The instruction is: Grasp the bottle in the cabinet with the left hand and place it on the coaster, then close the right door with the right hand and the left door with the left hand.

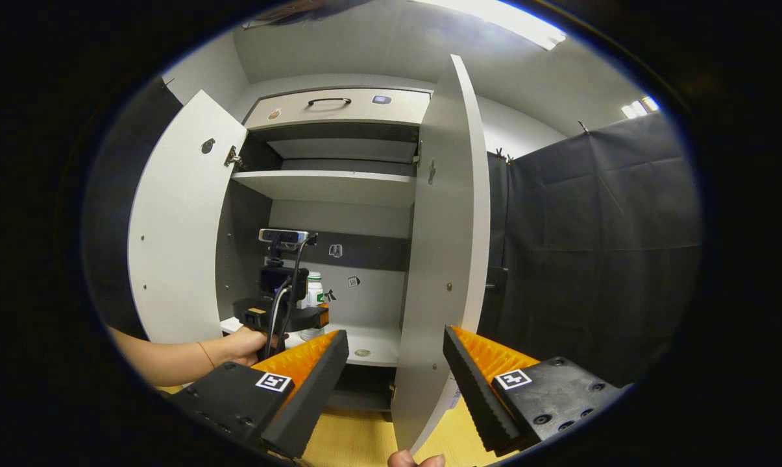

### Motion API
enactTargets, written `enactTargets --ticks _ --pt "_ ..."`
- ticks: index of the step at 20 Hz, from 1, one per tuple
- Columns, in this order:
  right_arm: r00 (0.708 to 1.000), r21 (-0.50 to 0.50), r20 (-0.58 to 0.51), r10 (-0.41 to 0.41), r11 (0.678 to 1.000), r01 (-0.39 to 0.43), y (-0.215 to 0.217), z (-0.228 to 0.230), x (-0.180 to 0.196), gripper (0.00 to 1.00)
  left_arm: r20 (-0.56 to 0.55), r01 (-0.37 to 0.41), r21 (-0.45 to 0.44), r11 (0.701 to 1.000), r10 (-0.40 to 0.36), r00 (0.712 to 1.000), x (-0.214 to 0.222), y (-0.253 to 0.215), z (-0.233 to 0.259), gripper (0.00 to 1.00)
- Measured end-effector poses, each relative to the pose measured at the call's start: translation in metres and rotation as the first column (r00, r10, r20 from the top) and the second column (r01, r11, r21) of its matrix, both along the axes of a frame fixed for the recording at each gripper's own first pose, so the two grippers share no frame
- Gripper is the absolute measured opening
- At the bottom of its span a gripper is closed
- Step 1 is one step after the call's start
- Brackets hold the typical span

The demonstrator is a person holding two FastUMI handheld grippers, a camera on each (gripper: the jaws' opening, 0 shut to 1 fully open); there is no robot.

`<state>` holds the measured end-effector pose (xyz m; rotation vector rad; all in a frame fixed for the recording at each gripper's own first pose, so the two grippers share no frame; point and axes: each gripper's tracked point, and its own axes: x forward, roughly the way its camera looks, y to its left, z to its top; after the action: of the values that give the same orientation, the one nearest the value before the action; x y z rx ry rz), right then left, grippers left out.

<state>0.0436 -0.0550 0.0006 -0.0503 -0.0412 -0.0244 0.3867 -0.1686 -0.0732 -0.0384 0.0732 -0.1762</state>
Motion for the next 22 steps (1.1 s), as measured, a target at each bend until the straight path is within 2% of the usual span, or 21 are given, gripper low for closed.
enactTargets --ticks 1,3,4,8,15,18,22 --pt "1.0 -0.01 -0.001 -0.002 1.0 0.002 0.0 -0.001 0.0 0.97 0.002 0.007 0.0 1.0 -0.007 1.0 0.004 -0.002 -0.002 0.96" --pt "1.0 -0.009 -0.001 -0.002 1.0 0.002 0.0 0.001 -0.001 0.98 0.008 0.023 -0.004 1.0 -0.023 1.0 0.004 -0.005 -0.002 0.85" --pt "1.0 0.001 -0.001 -0.002 1.0 0.002 0.0 0.001 -0.001 0.98 0.006 0.038 -0.004 0.999 -0.038 0.999 0.0 -0.006 -0.001 0.83" --pt "1.0 0.022 -0.002 -0.019 1.0 0.019 -0.003 0.002 -0.007 0.98 0.044 0.067 0.022 0.998 -0.068 0.997 -0.021 -0.003 0.017 0.81" --pt "0.999 0.058 0.02 -0.033 0.998 0.032 0.0 0.013 -0.029 0.97 0.087 0.114 -0.017 0.993 -0.112 0.99 -0.137 0.022 0.03 0.81" --pt "0.998 0.057 0.04 -0.05 0.997 0.048 -0.002 0.017 -0.038 0.97 0.11 0.111 -0.024 0.993 -0.108 0.988 -0.184 0.033 0.022 0.8" --pt "0.992 0.038 0.073 -0.104 0.994 0.102 -0.012 0.017 -0.048 0.97 0.135 0.154 -0.02 0.988 -0.15 0.979 -0.239 0.03 0.001 0.81"
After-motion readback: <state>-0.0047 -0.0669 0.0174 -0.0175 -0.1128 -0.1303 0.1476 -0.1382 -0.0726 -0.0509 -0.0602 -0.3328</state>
